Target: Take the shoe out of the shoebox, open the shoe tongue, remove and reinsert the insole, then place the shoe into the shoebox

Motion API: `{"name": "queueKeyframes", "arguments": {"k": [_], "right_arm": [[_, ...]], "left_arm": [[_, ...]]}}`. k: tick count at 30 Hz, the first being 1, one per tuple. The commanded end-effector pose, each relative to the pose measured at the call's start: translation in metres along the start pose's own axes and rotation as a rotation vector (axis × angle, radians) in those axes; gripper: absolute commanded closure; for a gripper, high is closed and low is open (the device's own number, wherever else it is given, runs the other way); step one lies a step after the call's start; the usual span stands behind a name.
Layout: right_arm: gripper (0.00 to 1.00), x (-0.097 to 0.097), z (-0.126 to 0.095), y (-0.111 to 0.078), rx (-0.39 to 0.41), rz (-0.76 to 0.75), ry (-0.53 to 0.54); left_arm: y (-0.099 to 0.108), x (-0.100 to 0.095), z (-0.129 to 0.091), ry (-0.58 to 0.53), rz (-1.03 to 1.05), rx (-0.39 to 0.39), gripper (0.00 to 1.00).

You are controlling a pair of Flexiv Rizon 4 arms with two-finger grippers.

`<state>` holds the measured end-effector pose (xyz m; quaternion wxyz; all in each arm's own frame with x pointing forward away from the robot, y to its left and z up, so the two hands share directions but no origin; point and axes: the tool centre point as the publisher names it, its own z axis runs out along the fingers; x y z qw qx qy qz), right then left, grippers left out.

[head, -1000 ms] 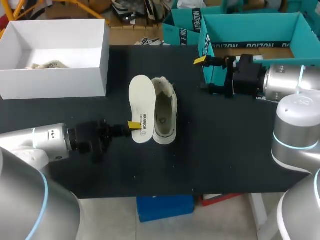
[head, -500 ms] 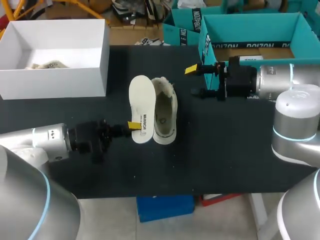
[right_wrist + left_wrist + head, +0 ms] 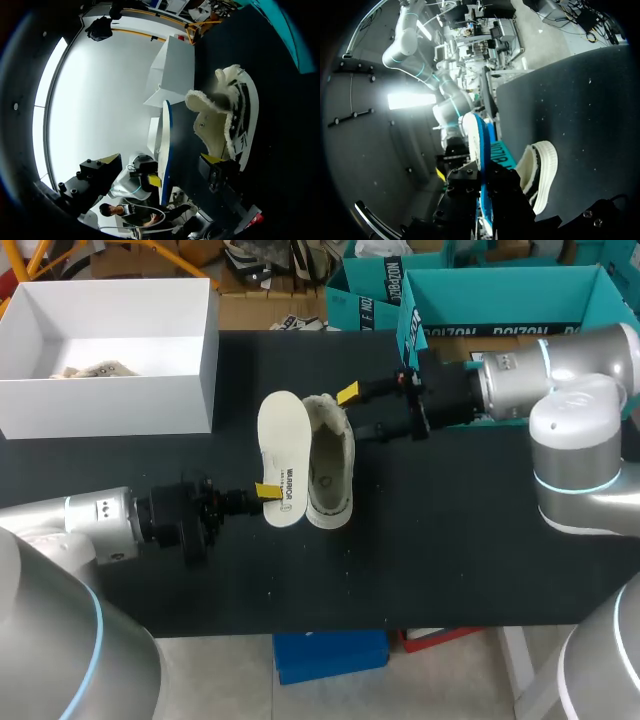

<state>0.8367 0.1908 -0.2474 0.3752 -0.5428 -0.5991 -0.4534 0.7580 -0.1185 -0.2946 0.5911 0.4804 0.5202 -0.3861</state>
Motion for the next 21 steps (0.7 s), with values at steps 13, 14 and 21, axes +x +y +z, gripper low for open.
{"name": "queueKeyframes", "arguments": {"k": [13, 14, 21], "right_arm": [[0.00, -0.010, 0.052, -0.013, -0.008, 0.030, 0.050], [0.00, -0.010, 0.055, -0.013, -0.006, 0.031, 0.051], [0.00, -0.013, 0.070, -0.014, 0.015, 0.039, 0.068]], "left_arm": [[-0.002, -0.001, 0.001, 0.005, 0.003, -0.006, 1.00], [-0.002, -0.001, 0.001, 0.005, 0.003, -0.006, 1.00], [-0.002, -0.001, 0.001, 0.005, 0.003, -0.006, 1.00]]}}
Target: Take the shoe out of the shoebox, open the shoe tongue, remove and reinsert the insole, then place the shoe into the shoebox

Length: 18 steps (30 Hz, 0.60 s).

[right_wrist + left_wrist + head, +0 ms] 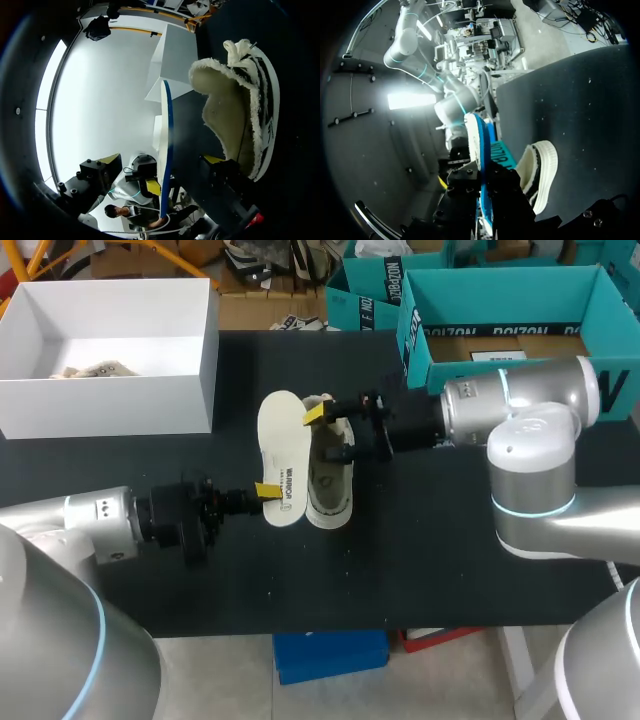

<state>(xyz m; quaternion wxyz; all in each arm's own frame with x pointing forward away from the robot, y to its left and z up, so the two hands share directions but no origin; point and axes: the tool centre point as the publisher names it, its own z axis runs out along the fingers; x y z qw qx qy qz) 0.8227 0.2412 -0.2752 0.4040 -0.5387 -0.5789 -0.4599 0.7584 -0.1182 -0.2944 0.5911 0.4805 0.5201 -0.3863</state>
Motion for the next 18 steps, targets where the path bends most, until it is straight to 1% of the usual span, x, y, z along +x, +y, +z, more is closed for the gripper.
{"name": "queueKeyframes", "arguments": {"k": [1, 12, 13, 14, 15, 16, 17, 18], "right_arm": [[0.00, -0.005, 0.015, 0.004, 0.009, 0.002, 0.005], [0.01, -0.006, 0.024, 0.005, 0.024, 0.014, 0.013], [0.07, -0.006, 0.024, 0.005, 0.025, 0.015, 0.014], [0.10, -0.006, 0.025, 0.005, 0.027, 0.016, 0.015], [0.19, -0.006, 0.026, 0.005, 0.028, 0.017, 0.015], [0.31, -0.006, 0.026, 0.005, 0.030, 0.019, 0.015], [0.51, -0.006, 0.026, 0.005, 0.032, 0.021, 0.015], [0.54, -0.006, 0.027, 0.005, 0.036, 0.026, 0.017]], "left_arm": [[-0.002, -0.001, 0.001, 0.005, 0.003, -0.006, 1.00], [-0.002, -0.001, 0.001, 0.005, 0.003, -0.006, 1.00], [-0.002, -0.001, 0.001, 0.005, 0.003, -0.006, 1.00], [-0.002, -0.001, 0.001, 0.005, 0.003, -0.006, 1.00], [-0.002, -0.001, 0.001, 0.005, 0.003, -0.006, 1.00], [-0.002, -0.001, 0.001, 0.005, 0.003, -0.006, 1.00], [-0.002, -0.001, 0.001, 0.005, 0.003, -0.006, 1.00], [-0.002, -0.001, 0.001, 0.005, 0.003, -0.006, 1.00]]}}
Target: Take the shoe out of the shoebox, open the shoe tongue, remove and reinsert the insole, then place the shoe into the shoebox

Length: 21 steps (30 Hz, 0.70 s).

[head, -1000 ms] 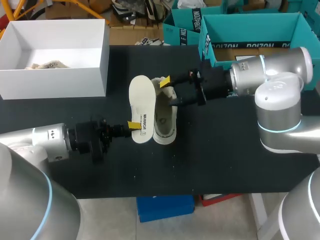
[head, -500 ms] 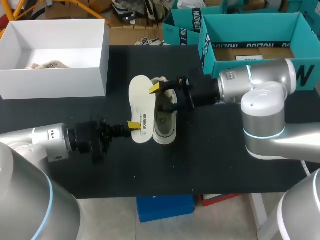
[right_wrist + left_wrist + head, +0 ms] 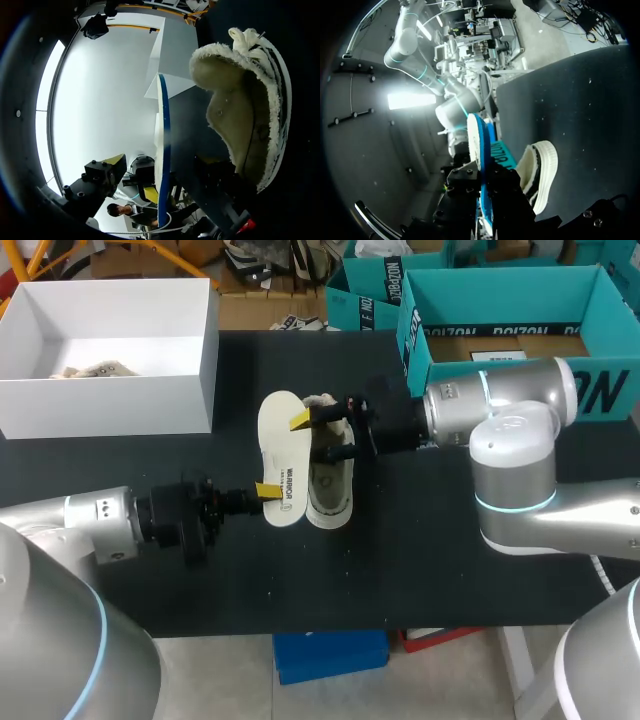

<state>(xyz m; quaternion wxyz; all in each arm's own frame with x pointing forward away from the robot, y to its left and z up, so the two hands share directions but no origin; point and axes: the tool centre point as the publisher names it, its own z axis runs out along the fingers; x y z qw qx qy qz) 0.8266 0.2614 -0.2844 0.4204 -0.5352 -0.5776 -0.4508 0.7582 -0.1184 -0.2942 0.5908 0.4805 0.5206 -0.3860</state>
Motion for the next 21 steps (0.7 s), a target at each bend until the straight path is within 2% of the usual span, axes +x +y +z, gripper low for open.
{"name": "queueKeyframes", "arguments": {"k": [1, 3, 4, 21], "right_arm": [[0.61, -0.0025, 0.0056, 0.0022, 0.019, 0.014, 0.006], [0.96, -0.0027, 0.0065, 0.0021, 0.029, 0.020, 0.007], [1.00, -0.0027, 0.0065, 0.0021, 0.029, 0.020, 0.007], [1.00, -0.0027, 0.0065, 0.0021, 0.029, 0.020, 0.007]], "left_arm": [[-0.0018, -0.0004, 0.0010, 0.004, 0.003, -0.006, 1.00], [-0.0018, -0.0004, 0.0010, 0.004, 0.003, -0.006, 1.00], [-0.0018, -0.0004, 0.0010, 0.004, 0.003, -0.006, 1.00], [-0.0018, -0.0004, 0.0010, 0.004, 0.003, -0.006, 1.00]]}}
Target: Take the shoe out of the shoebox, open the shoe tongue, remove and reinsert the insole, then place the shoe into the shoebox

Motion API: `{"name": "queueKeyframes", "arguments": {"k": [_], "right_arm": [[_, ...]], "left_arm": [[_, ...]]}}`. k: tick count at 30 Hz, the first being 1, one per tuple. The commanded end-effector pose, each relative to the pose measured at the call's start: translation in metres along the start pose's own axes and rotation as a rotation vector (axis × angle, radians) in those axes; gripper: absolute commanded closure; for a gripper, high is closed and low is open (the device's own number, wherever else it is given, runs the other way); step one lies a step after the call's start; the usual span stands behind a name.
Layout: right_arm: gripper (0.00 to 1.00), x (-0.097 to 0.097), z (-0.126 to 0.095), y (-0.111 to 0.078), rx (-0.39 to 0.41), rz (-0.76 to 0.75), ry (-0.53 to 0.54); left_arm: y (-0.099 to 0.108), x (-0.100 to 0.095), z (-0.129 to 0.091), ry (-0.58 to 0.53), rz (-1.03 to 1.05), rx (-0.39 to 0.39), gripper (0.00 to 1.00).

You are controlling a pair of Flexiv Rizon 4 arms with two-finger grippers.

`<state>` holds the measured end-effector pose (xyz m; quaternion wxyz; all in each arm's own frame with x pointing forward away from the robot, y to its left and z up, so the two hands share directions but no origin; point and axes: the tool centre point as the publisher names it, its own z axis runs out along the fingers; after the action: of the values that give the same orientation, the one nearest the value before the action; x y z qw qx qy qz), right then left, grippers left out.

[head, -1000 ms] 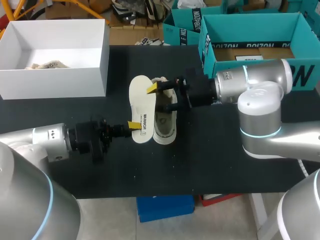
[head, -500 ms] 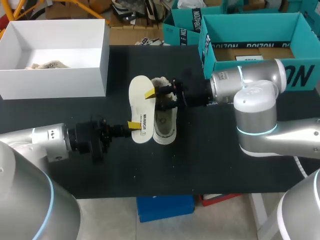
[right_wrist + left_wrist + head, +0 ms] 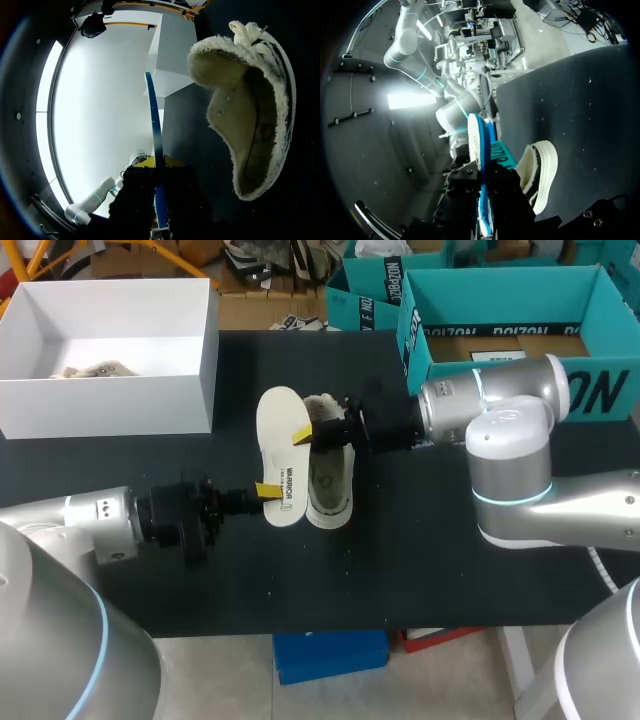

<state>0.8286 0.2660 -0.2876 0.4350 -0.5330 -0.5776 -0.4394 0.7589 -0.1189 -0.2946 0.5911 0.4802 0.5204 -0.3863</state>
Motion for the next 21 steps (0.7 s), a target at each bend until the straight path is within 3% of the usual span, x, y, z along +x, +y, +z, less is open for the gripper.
{"name": "queueKeyframes", "arguments": {"k": [1, 2, 9, 13, 21], "right_arm": [[1.00, -0.001, 0.001, 0.000, -0.002, 0.000, 0.000], [1.00, -0.001, 0.001, 0.000, -0.002, 0.000, 0.000], [1.00, -0.001, 0.001, 0.000, -0.002, 0.000, 0.000], [1.00, -0.001, 0.001, 0.000, -0.002, 0.000, 0.000], [1.00, -0.001, 0.001, 0.000, -0.002, 0.000, 0.000]], "left_arm": [[-0.002, -0.002, 0.000, 0.022, -0.006, -0.020, 0.99], [-0.001, -0.002, 0.000, 0.021, -0.008, -0.019, 0.01], [0.007, -0.007, -0.019, 0.182, -0.032, -0.095, 0.00], [0.014, -0.016, -0.038, 0.380, -0.008, -0.110, 0.00], [0.024, -0.043, -0.057, 0.685, 0.097, -0.051, 0.00]]}}
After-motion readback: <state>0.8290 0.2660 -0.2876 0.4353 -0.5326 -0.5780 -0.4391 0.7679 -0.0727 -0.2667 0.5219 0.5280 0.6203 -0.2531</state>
